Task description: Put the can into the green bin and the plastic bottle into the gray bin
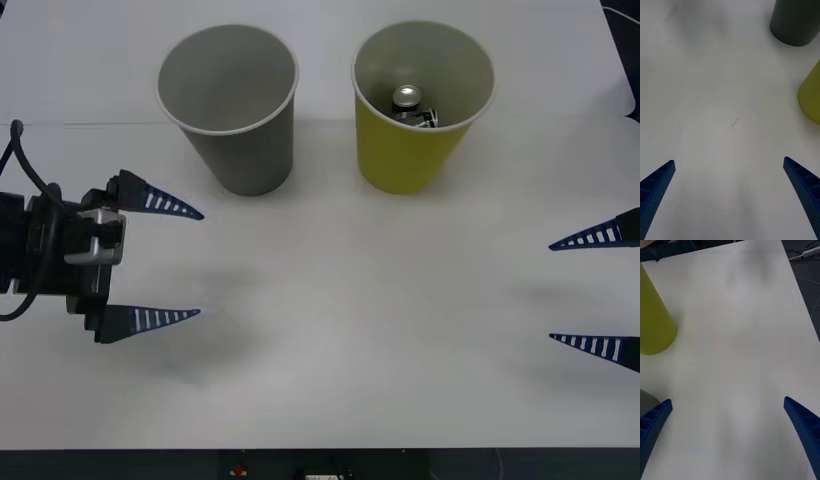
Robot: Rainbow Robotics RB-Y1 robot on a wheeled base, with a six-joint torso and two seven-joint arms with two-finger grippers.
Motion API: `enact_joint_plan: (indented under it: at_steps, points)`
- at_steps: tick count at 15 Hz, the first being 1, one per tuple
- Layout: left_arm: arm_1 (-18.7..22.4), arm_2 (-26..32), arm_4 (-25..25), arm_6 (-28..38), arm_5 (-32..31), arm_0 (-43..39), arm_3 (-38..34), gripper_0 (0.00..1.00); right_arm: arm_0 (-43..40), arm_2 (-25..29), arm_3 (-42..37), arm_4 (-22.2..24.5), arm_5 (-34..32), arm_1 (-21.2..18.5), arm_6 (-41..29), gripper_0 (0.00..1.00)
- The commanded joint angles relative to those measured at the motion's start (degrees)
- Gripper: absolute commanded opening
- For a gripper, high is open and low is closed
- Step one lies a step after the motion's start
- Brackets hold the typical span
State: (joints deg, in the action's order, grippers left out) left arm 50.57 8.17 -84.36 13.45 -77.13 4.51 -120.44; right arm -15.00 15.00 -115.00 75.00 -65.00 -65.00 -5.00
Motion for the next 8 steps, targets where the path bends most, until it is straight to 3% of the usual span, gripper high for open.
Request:
enact_joint_plan:
  at_steps: [1, 8]
  points:
    - [3.21, 0.97, 2.80, -0.18, 1.45, -2.93, 0.03, 1.00, 0.00, 0.00, 0.00, 0.00, 0.00, 0.00, 0.00, 1.00]
    - [4.97, 1.67, 4.38, 0.78, 3.21, -6.27, 0.03, 1.00, 0.00, 0.00, 0.00, 0.00, 0.00, 0.00, 0.00, 1.00]
